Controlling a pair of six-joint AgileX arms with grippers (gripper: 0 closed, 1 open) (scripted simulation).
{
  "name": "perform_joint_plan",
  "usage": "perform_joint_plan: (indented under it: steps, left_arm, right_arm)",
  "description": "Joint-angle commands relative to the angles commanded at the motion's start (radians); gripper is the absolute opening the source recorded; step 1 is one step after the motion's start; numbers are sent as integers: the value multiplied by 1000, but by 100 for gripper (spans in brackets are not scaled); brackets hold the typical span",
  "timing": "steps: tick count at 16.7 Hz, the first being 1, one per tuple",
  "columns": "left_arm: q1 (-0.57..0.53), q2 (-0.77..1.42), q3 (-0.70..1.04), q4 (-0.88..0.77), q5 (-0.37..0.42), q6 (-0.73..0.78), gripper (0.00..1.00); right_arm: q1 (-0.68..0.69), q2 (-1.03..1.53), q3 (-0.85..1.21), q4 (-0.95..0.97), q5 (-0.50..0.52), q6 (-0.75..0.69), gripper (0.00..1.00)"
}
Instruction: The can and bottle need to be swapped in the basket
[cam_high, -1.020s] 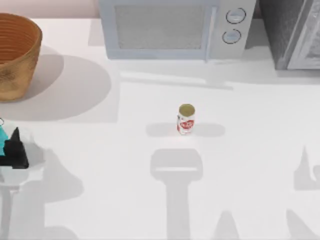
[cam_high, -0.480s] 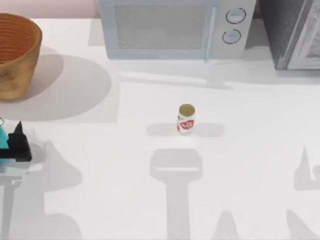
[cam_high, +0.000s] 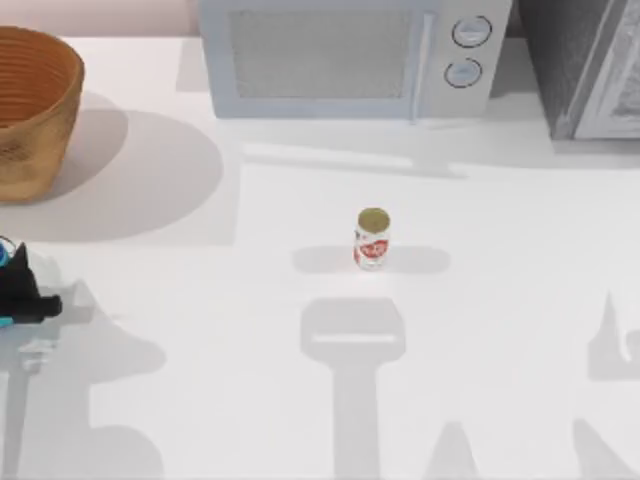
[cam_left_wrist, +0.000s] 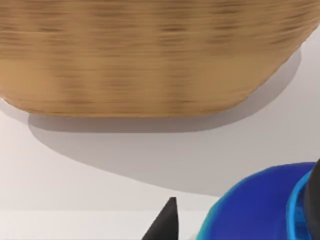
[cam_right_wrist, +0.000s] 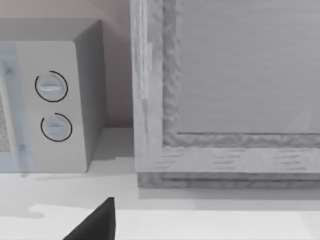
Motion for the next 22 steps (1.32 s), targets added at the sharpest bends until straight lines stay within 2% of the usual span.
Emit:
perform_joint_plan:
  steps: [3, 4, 14, 18, 22]
  left_arm:
    - [0, 0, 0, 0, 0, 0, 2]
    - [0, 0, 0, 0, 0, 0, 0]
    - [-9, -5, 2, -10, 2, 1, 0]
    - [-130, -66, 63, -143, 30, -1, 0]
    - [-289, -176, 206, -393, 76, -5, 0]
  right_arm:
    - [0, 0, 0, 0, 0, 0, 100]
    - [0, 0, 0, 0, 0, 0, 100]
    - [0, 0, 0, 0, 0, 0, 100]
    - [0, 0, 0, 0, 0, 0, 100]
    - [0, 0, 0, 0, 0, 0, 100]
